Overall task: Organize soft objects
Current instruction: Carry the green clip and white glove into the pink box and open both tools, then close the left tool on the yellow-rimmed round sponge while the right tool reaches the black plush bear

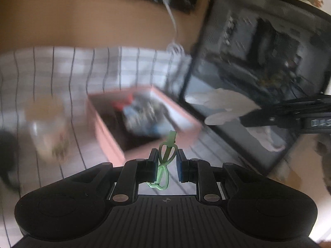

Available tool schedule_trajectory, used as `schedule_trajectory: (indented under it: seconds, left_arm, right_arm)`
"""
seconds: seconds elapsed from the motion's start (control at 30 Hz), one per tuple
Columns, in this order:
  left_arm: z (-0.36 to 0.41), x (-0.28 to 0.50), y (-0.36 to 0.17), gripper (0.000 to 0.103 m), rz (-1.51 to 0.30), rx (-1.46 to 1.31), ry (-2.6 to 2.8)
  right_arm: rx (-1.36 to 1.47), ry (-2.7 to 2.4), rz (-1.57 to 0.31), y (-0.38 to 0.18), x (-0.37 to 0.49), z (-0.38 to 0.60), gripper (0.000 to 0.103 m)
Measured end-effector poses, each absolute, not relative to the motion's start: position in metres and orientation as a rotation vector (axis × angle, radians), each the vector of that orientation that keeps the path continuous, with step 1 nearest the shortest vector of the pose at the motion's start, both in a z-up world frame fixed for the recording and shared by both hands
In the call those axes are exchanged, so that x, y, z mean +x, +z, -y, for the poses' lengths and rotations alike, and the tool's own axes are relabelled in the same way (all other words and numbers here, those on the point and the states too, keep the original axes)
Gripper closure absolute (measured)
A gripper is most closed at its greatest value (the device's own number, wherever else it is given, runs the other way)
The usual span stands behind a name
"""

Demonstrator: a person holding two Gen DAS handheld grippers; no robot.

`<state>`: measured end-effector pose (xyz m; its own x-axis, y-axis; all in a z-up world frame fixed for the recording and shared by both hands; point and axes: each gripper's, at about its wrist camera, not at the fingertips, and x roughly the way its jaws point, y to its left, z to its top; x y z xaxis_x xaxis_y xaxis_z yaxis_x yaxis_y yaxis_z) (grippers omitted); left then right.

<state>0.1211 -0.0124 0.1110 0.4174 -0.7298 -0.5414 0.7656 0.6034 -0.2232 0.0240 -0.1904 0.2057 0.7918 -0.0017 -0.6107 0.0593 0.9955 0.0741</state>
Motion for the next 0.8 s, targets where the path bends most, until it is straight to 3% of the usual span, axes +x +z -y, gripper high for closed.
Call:
schedule_trajectory:
  seconds: [0.17, 0.23, 0.3, 0.37, 0.5, 0.73, 0.77, 0.8]
  left_arm:
    - [0.055, 0.167, 0.130, 0.081, -0.563, 0.043, -0.872]
    - [0.071, 0.200, 0.120, 0.081, -0.630, -0.006, -0.847]
    - [0.089, 0.230, 0.097, 0.081, -0.751, -0.011, -0.779]
    - [0.095, 0.239, 0.081, 0.081, -0.752, 0.021, -0.715]
    - [0.079, 0.231, 0.073, 0.081, -0.742, -0.023, -0.676]
    - [0.025, 0.201, 0.087, 0.081, -0.776, -0.105, -0.708]
    - [0.012, 0.194, 0.091, 0.081, -0.780, -0.108, -0.705]
    - [-0.001, 0.187, 0.096, 0.081, -0.776, -0.113, -0.698]
  right_arm:
    - [0.072, -0.067, -0.612, 0.222, 0.088, 0.209, 0.089]
    - [0.087, -0.081, -0.621, 0.218, 0.124, 0.220, 0.087]
    - [0.146, -0.075, -0.680, 0.202, 0.163, 0.234, 0.075]
    - [0.229, -0.094, -0.741, 0.180, 0.188, 0.247, 0.066]
    - [0.288, -0.084, -0.781, 0.149, 0.194, 0.255, 0.066]
    - [0.100, -0.125, -0.738, 0.141, 0.180, 0.226, 0.065]
    - [0.058, -0.121, -0.714, 0.147, 0.177, 0.217, 0.061]
    - [0.034, -0.110, -0.692, 0.151, 0.174, 0.210, 0.049]
